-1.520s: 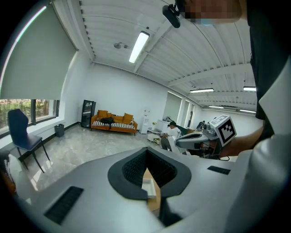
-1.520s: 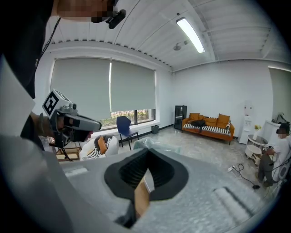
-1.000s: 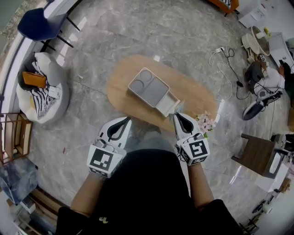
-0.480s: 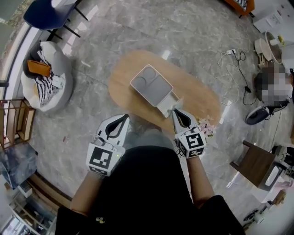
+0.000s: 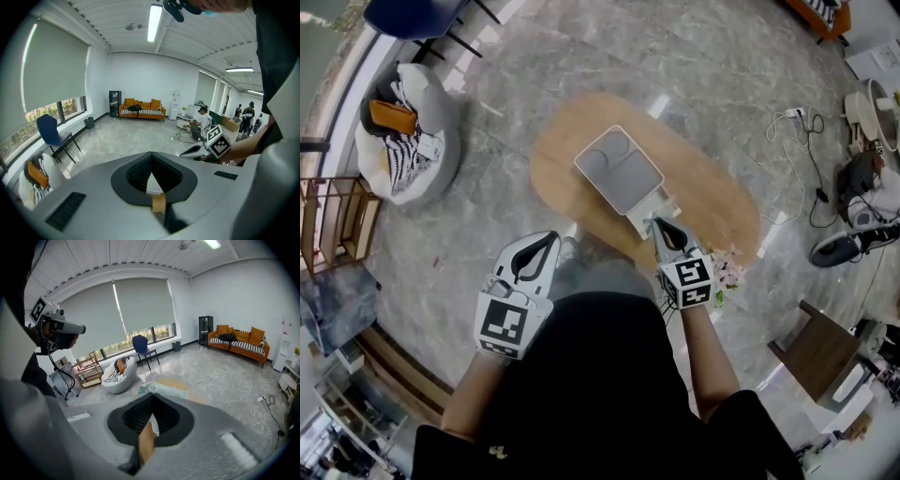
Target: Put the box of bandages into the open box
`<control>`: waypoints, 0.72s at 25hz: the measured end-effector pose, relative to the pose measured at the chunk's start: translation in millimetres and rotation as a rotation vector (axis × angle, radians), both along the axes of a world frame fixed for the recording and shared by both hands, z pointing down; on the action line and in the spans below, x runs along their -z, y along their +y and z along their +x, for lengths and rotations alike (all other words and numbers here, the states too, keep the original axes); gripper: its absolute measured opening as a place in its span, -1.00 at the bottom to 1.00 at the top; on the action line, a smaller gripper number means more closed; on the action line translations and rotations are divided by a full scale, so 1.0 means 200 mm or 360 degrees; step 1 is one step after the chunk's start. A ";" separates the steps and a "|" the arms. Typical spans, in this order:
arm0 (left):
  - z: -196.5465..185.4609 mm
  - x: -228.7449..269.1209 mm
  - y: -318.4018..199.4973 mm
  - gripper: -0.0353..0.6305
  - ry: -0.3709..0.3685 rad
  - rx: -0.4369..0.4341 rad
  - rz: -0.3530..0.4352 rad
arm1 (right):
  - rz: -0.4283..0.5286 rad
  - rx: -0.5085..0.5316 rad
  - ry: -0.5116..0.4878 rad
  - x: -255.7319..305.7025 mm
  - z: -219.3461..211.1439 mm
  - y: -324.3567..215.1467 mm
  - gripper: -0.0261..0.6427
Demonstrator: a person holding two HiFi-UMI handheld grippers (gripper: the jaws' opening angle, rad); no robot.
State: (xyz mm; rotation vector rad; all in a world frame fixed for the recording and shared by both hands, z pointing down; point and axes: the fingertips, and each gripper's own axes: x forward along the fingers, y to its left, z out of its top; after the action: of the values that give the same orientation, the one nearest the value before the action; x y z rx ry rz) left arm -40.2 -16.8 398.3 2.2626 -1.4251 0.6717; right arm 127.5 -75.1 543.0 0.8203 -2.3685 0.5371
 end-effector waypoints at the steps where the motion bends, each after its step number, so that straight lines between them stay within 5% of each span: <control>1: 0.00 0.00 0.00 -0.86 -0.0011 0.0009 -0.0006 | -0.0018 0.0012 0.0008 -0.04 0.00 -0.01 -0.93; 18: 0.04 -0.13 0.05 -0.86 -0.0086 0.0228 -0.0144 | -0.0344 0.0254 0.0184 -0.71 0.08 0.02 -0.93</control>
State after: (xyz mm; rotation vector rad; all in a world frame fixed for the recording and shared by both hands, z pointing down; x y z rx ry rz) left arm -31.3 -7.3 423.9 2.0661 -1.5334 0.7409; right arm 143.8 -71.3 685.1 0.5454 -2.2004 0.6471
